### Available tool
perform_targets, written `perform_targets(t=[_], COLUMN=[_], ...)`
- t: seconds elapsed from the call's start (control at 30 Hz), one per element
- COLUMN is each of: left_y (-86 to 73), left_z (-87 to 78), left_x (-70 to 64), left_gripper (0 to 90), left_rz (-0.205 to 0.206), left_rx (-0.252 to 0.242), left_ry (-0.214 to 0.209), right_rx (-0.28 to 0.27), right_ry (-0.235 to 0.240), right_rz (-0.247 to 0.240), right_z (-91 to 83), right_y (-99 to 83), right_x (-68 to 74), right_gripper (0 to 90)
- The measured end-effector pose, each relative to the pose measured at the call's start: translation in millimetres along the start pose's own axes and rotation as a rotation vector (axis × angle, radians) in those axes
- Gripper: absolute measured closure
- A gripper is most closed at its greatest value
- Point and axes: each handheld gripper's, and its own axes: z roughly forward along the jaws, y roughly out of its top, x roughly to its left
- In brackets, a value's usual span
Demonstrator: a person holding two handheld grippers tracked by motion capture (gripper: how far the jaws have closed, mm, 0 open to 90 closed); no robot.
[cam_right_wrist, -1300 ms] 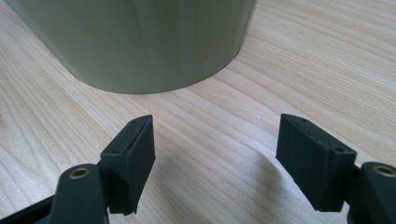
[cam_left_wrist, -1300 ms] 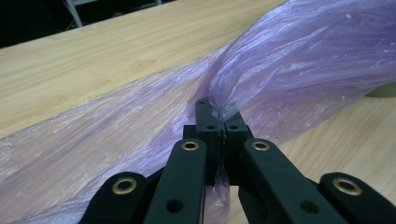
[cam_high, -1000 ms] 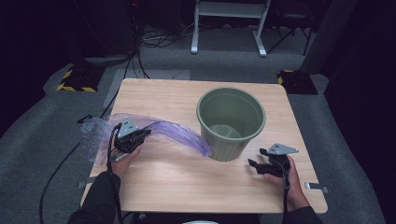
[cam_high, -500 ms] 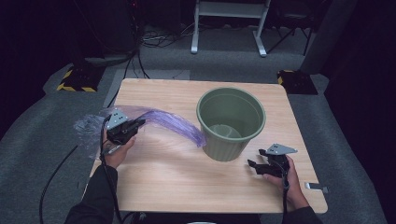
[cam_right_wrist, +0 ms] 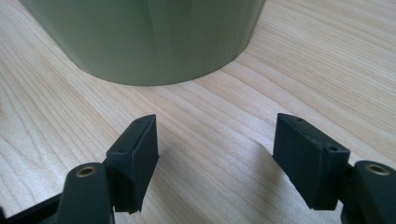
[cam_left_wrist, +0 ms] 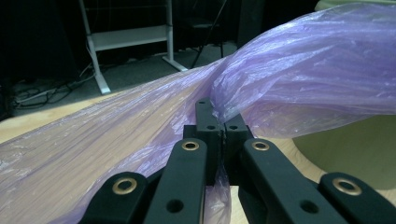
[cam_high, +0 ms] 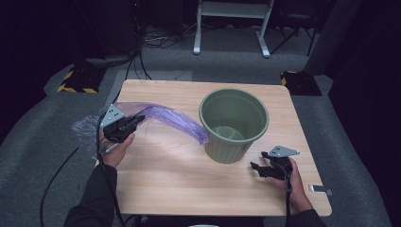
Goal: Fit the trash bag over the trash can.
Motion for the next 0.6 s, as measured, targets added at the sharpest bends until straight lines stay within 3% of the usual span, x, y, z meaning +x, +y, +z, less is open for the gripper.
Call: perform_targets(t=[0.3,0.6], left_y=[27.5,72.9], left_z=[8.4,3.8], left_x=[-7.3,-6.8], left_gripper=[89.2,89.3], left_rz=[-0.006,-0.005], left_rx=[-0.041,-0.113], left_ry=[-0.021,-0.039], right_rx=[0.000,-0.002], right_ry=[0.003,0.009], right_rz=[-0.006,0.001], right_z=[0.3,-0.1], right_y=[0.2,0.0], right_x=[0.6,0.2], right_gripper=[31.0,30.7])
